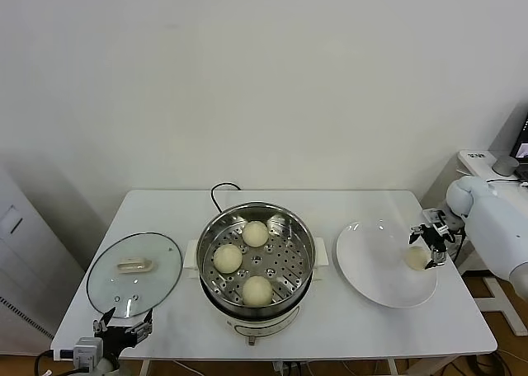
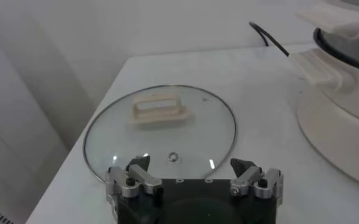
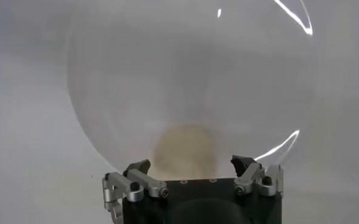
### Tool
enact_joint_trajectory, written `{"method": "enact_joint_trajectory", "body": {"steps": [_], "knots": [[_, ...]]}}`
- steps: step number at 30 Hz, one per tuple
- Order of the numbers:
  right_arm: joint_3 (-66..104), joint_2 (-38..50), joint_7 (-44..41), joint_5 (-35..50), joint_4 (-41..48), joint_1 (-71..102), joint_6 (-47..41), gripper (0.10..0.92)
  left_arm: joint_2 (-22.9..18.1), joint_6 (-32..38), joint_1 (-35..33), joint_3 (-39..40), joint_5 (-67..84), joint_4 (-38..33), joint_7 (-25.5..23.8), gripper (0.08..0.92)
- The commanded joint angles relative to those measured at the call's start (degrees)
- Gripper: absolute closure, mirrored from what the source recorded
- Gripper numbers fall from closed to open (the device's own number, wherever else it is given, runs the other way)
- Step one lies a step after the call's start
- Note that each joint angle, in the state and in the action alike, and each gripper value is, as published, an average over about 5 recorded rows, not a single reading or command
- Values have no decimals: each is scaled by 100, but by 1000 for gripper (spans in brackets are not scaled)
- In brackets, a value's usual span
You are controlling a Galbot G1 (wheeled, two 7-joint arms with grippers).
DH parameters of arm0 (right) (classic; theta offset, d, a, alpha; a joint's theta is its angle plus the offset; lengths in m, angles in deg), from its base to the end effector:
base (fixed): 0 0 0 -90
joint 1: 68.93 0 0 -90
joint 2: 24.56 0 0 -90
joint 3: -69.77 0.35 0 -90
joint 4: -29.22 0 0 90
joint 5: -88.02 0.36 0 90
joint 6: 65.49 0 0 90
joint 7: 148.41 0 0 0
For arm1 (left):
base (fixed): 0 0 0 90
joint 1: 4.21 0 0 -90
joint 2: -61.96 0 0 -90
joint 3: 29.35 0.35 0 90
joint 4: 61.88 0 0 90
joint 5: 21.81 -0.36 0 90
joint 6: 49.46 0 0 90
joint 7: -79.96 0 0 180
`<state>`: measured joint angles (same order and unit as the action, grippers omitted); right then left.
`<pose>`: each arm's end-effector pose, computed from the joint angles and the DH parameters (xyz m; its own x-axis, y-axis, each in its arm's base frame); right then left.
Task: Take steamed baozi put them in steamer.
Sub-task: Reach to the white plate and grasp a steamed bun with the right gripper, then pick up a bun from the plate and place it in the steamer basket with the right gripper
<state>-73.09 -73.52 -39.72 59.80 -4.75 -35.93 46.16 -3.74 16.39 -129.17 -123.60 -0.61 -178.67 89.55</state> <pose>0.5647 -0.3049 -0.2219 -0.0961 -0.0459 0.9943 -0.9817 -0.1607 -0.1023 0.1702 0.0990 -0.3158 -0.8446 -0.0695 0.5308 -0.0108 0.9935 0.1130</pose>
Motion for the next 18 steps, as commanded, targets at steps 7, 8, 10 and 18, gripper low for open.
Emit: {"method": "enact_joint_trajectory", "body": {"steps": [7,8,10,18], "knots": [[361,-101,3,-162,286,108,-118,551,-1,7,-68,-13,9,-77,-1,177],[349,-85,-9,-117,262,109,-137,578,-3,5,-71,-16,9,-83,-1,177],[258,-17,-54,57,123,105,-182,607,-9,0,-69,-19,7,-83,2,177],[-1470,984,-221,2268,-1513,-580,-1133,622,-65,-89,-80,-24,-70,-156,40,177]]}}
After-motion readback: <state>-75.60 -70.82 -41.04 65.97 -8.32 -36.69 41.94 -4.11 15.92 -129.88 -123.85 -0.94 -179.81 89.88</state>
